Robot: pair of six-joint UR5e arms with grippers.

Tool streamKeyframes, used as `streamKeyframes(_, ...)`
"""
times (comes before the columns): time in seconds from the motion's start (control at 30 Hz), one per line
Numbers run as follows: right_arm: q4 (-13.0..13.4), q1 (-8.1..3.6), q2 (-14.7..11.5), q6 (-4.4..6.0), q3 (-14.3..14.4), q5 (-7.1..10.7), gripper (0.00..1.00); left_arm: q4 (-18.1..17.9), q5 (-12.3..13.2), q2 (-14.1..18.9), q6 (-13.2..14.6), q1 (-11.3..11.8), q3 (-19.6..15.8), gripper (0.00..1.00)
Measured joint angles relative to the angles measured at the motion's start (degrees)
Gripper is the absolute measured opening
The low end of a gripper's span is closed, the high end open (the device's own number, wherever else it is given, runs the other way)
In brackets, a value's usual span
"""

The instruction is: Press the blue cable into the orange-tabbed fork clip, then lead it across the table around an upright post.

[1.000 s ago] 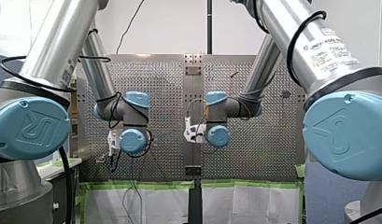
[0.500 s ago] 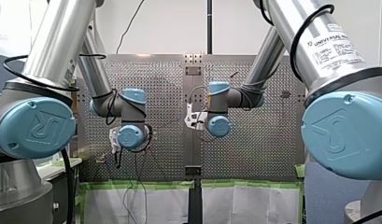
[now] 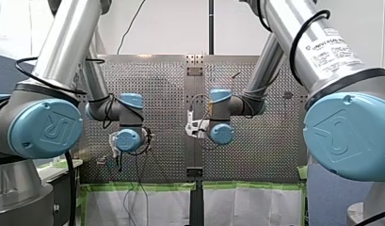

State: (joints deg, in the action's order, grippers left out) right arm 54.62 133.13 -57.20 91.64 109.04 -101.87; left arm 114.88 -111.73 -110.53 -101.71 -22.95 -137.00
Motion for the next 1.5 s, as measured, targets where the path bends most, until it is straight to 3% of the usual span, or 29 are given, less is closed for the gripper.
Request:
streamKeyframes(0.23, 2.02, -0.82, 3.68, 0.59, -1.03, 0.65, 0.00, -2.49, 4.68, -4.41, 0.08, 4.70, 0.00, 0.00)
streamKeyframes(0.43, 2.06, -1.04, 5.29, 0.76, -1.94, 0.94, 0.00, -3.14, 8.11, -5.44, -0.57, 8.14, 0.00, 0.00)
streamKeyframes(0.67, 1.45, -1.18, 9.41, 1.27, -5.93, 1.52, 0.00, -3.86, 11.82, -6.08, -3.35, 11.85, 0.00, 0.00)
streamKeyframes(0.93, 1.27, -1.33, 13.85, 1.61, -10.27, 2.24, 0.00, -6.04, 16.31, -10.28, -4.06, 16.33, 0.01, 0.00)
streamKeyframes(1.23, 1.15, -2.04, 16.55, 1.80, -12.15, 2.53, 0.00, -10.65, 18.94, -15.48, -5.01, 17.04, 1.66, 0.00)
streamKeyframes(1.5, 1.03, -2.28, 17.04, 2.93, -13.50, 2.98, 0.00, -9.09, 20.33, -19.66, -4.14, 16.46, 4.51, 0.00)
